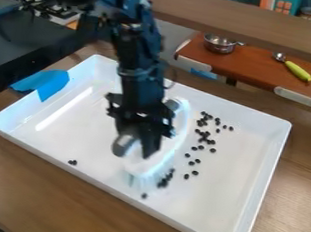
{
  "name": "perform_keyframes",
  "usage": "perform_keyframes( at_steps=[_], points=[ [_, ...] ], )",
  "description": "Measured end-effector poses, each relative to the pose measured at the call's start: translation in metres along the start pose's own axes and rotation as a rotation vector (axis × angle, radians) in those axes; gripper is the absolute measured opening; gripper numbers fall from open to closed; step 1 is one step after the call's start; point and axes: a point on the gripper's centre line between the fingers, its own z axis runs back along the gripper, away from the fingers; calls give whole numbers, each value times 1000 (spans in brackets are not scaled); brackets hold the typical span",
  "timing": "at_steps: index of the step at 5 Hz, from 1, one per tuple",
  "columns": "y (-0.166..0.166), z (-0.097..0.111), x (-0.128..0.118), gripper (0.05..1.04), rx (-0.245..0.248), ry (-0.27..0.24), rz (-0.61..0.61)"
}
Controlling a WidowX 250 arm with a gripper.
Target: Sweep into pile
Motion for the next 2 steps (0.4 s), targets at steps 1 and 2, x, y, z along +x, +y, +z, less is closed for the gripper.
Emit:
perform_keyframes(
  at_steps=[1,2],
  points=[
    [-39,-9,4,493,-30,6,-2],
    [-72,-15,13,493,-56,9,-5]
  ],
)
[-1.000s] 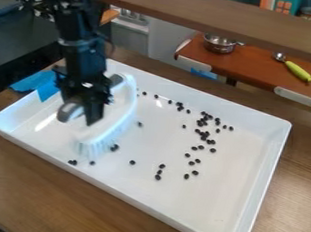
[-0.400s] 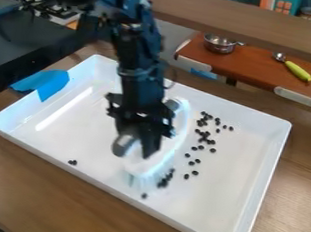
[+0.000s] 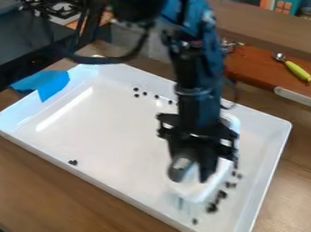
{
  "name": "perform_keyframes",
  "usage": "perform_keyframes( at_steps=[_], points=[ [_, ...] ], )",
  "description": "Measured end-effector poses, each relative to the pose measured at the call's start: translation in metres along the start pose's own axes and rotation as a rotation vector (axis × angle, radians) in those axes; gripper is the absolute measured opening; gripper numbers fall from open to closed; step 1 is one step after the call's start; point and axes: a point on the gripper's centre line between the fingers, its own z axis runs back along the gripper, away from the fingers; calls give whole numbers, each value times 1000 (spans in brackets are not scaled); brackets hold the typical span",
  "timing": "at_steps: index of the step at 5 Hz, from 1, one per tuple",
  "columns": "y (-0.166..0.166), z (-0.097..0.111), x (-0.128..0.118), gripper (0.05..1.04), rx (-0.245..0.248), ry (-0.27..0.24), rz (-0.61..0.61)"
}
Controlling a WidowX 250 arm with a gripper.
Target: Sweep into pile
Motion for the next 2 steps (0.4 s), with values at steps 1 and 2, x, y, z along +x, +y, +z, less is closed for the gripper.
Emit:
perform_keyframes(
  at_steps=[1,2],
  points=[
    [-24,-7,6,493,-17,16,-7],
    [-29,-1,4,493,-24,25,-12]
  ],
)
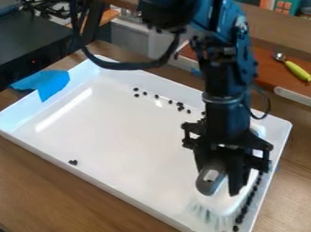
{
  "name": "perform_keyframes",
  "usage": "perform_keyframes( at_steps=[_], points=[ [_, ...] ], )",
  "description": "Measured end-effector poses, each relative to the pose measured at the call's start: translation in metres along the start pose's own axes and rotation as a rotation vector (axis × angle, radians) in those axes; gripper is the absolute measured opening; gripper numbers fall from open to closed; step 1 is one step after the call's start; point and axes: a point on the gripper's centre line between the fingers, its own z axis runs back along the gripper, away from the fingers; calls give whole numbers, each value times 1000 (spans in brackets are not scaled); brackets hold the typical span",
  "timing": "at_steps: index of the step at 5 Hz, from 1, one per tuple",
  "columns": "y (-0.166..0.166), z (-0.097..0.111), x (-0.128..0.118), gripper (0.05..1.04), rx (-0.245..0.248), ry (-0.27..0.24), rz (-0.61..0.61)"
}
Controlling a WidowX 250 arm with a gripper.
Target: Sweep into pile
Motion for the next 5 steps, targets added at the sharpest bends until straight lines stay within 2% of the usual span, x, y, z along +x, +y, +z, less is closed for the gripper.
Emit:
perform_keyframes(
  at_steps=[1,2,3,4,5],
  points=[
    [7,32,-7,492,-47,4,33],
    [36,105,-4,492,-104,-116,64],
    [71,139,-7,492,-115,-161,100],
    [110,158,-10,492,-73,-201,128],
    [157,153,-8,492,-7,-207,160]
  ],
)
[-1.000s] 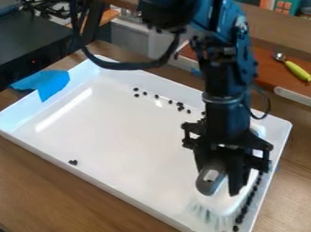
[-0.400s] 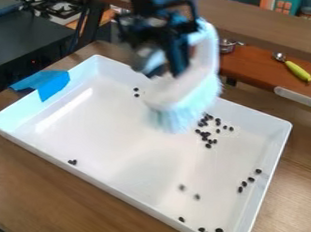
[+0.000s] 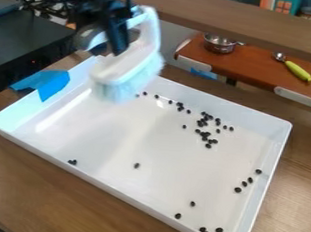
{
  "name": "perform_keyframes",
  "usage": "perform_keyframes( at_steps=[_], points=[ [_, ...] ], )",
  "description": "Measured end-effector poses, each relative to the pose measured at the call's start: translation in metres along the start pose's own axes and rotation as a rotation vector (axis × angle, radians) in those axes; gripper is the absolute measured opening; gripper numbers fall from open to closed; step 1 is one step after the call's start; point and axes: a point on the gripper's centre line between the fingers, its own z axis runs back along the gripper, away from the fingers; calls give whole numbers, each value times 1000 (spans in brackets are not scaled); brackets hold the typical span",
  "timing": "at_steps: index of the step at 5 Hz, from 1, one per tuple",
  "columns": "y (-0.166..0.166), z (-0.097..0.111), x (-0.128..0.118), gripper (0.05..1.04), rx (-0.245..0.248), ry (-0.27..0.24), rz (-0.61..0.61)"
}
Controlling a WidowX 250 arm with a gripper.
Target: Sweep into pile
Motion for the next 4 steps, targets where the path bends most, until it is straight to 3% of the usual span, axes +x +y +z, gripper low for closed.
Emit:
perform_keyframes(
  at_steps=[2,4],
  points=[
    [64,-9,14,492,108,-44,40],
    [94,-26,25,492,166,-32,89]
  ],
)
